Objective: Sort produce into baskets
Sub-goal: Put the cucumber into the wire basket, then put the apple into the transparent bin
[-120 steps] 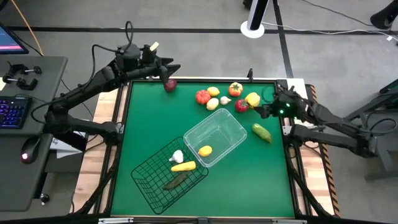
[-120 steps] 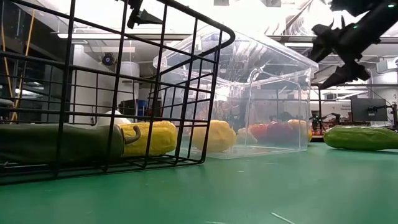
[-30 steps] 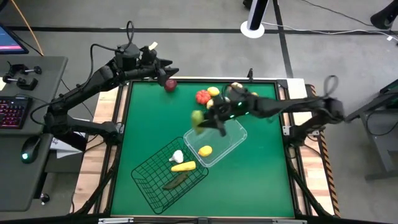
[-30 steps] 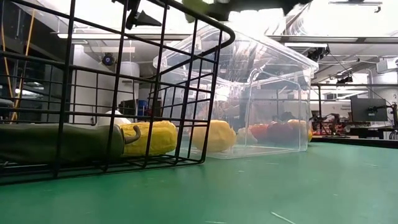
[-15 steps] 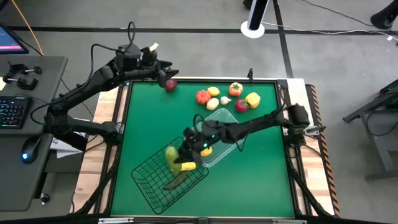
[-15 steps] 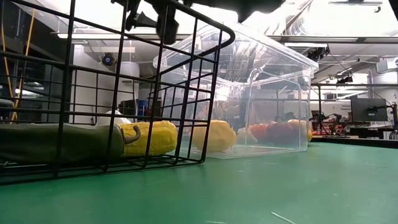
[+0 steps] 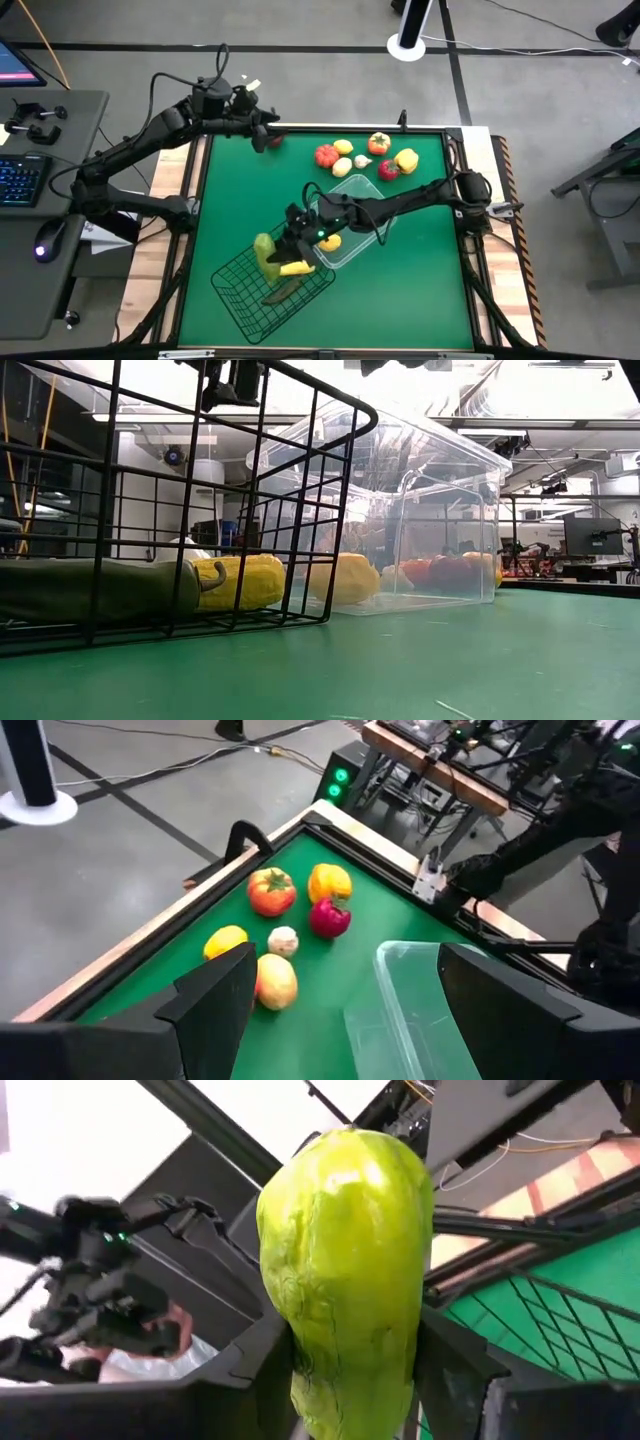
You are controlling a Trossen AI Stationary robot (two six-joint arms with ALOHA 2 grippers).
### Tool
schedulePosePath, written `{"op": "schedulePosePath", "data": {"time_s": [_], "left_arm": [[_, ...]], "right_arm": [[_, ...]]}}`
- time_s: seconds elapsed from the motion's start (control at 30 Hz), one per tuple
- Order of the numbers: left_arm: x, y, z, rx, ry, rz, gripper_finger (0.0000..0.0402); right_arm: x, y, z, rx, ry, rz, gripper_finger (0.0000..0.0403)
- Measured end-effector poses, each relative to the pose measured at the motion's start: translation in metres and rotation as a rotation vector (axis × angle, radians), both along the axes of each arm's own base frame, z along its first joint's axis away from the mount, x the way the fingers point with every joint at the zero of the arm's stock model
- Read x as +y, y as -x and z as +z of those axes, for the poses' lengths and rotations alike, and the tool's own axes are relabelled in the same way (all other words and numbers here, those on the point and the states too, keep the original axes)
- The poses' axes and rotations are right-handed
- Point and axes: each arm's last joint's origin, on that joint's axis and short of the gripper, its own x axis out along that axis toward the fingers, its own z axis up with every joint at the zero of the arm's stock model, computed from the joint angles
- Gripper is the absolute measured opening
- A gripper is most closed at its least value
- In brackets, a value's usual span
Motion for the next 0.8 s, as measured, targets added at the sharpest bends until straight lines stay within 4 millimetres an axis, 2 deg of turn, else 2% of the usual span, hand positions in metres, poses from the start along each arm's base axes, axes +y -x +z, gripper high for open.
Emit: {"op": "schedulePosePath", "data": {"time_s": [0.1, 0.17, 0.27, 0.37, 0.47, 0.53, 0.67, 0.8], "left_arm": [[-0.001, 0.0, 0.001, -0.004, 0.005, 0.0, 0.0298], [-0.001, 0.001, 0.001, -0.013, 0.016, 0.007, 0.0298], [-0.001, 0.001, 0.001, -0.022, 0.046, 0.022, 0.0298], [-0.001, 0.0, 0.003, -0.045, 0.059, 0.033, 0.0298], [0.0, 0.0, 0.004, -0.068, 0.074, 0.063, 0.0298], [0.001, -0.001, 0.006, -0.092, 0.079, 0.082, 0.0298], [0.001, -0.001, 0.008, -0.117, 0.083, 0.122, 0.0298], [0.0, -0.002, 0.008, -0.106, 0.074, 0.173, 0.0298]], "right_arm": [[-0.002, 0.0, -0.003, 0.049, -0.013, 0.026, 0.0165], [-0.001, 0.001, -0.009, 0.11, -0.001, 0.041, 0.0183], [-0.002, 0.003, -0.018, 0.173, 0.052, 0.061, 0.0236], [-0.009, 0.004, -0.021, 0.183, 0.11, 0.078, 0.0305], [-0.028, 0.007, -0.018, 0.212, 0.141, 0.08, 0.0366], [-0.045, 0.011, -0.013, 0.214, 0.151, 0.124, 0.039], [-0.079, 0.026, 0.006, 0.182, 0.204, 0.2, 0.0386], [-0.114, 0.056, 0.038, 0.159, 0.333, 0.122, 0.0381]]}}
